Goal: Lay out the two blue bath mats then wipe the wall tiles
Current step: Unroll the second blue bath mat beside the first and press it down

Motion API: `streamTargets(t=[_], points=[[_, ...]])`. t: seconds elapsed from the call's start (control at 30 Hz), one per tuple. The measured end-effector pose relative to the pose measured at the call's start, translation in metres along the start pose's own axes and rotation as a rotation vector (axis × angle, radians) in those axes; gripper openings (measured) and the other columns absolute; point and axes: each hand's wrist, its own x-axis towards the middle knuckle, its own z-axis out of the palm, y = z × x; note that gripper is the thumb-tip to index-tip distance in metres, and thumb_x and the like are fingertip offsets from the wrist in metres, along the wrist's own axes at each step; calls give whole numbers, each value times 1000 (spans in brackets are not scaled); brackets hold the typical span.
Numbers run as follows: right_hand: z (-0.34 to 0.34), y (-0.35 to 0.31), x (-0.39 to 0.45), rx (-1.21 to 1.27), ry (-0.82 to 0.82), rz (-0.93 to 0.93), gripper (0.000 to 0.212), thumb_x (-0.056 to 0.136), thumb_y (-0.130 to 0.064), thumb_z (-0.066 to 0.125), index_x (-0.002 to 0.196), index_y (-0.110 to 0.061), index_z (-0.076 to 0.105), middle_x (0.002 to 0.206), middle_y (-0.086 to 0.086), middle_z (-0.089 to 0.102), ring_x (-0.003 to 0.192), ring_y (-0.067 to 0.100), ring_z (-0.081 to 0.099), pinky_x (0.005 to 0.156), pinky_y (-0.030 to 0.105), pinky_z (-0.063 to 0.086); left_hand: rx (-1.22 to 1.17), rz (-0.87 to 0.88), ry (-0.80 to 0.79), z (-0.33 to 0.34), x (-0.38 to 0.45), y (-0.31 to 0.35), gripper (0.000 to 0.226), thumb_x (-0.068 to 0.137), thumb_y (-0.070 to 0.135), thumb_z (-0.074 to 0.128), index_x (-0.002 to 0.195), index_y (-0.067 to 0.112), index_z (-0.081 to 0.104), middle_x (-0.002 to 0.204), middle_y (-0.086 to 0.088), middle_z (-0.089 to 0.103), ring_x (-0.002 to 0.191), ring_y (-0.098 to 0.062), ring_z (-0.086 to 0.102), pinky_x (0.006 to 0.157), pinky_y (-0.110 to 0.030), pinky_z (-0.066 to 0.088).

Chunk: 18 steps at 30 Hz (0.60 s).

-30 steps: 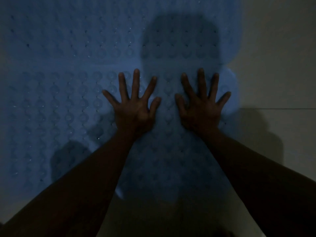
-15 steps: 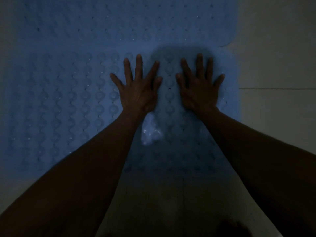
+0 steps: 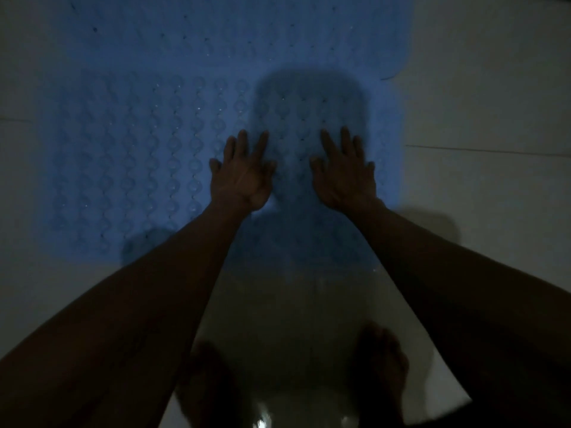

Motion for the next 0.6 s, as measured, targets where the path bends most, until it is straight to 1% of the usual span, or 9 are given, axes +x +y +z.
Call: streamTargets(t=[0.1, 0.27, 0.4, 0.5, 0.6], points=[[-37, -19, -40, 30, 1, 2, 61, 105, -49, 33, 160, -33, 12, 169, 5, 2, 155, 29, 2, 118, 63, 13, -87, -68, -39, -38, -38, 16, 61, 105, 50, 31, 160, 34, 11, 167, -12, 6, 153, -34, 8, 117, -65, 15], [-121, -49, -97, 91, -14, -17, 62, 104, -47, 37, 160, -30, 16, 168, 8, 8, 155, 30, 5, 120, 60, 19, -143, -102, -28, -115, -103, 44, 60, 105, 48, 33, 160, 32, 15, 167, -13, 11, 152, -34, 13, 118, -63, 17], [-193, -74, -143, 114, -17, -39, 61, 104, -45, 39, 160, -28, 19, 168, 10, 11, 155, 31, 7, 121, 58, 20, -154, -131, -8, -186, -155, 71, 61, 105, 49, 34, 160, 30, 16, 166, -14, 13, 151, -36, 18, 117, -63, 19], [-245, -93, -179, 119, -11, -73, 62, 105, -44, 39, 160, -25, 20, 167, 13, 13, 154, 32, 9, 122, 54, 19, -149, -141, 5, -245, -193, 93, 61, 106, 48, 33, 160, 28, 15, 166, -15, 13, 151, -36, 18, 116, -63, 19], [-302, -115, -218, 144, -8, -89, 61, 104, -44, 40, 159, -24, 21, 167, 14, 14, 154, 32, 10, 121, 51, 20, -133, -143, 19, -306, -233, 116, 61, 106, 47, 33, 160, 28, 15, 165, -16, 14, 150, -38, 20, 115, -65, 22]])
